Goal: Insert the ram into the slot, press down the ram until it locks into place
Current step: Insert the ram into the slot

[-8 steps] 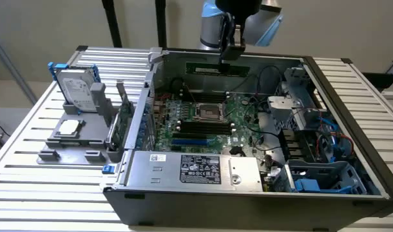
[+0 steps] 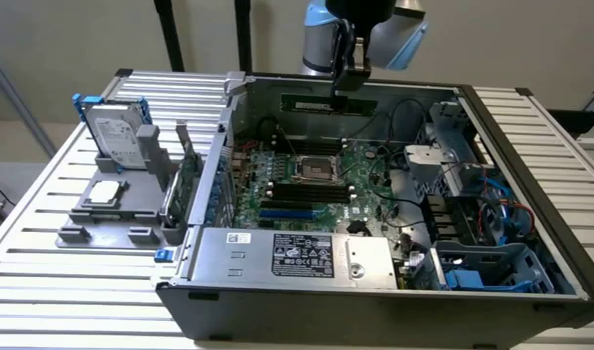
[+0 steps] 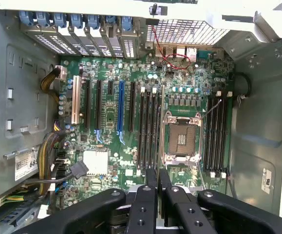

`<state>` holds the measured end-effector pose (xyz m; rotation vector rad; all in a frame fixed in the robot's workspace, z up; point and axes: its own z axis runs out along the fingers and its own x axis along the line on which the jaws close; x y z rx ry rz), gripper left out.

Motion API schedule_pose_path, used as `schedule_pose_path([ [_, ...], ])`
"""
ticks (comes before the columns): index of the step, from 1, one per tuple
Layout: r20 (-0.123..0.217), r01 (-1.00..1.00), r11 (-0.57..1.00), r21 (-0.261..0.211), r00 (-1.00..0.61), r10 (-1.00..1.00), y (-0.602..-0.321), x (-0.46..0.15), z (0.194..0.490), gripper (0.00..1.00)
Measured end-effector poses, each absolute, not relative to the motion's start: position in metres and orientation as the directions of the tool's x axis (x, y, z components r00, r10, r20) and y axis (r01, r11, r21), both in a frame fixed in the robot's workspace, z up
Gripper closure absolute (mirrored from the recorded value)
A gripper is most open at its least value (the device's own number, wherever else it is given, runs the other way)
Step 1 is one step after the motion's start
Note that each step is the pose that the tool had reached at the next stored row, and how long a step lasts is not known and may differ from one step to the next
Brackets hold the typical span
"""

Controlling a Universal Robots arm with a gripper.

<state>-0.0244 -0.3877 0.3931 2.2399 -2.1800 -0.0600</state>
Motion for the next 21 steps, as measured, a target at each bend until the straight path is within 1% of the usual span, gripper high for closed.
schedule_pose_path([
  [6, -0.017, -0.999, -0.027, 0.038, 0.027, -0.999, -0.388, -0.024, 0.393, 0.86],
  [21, -0.017, -0.998, -0.041, 0.038, 0.04, -0.999, -0.388, -0.034, 0.366, 0.86],
])
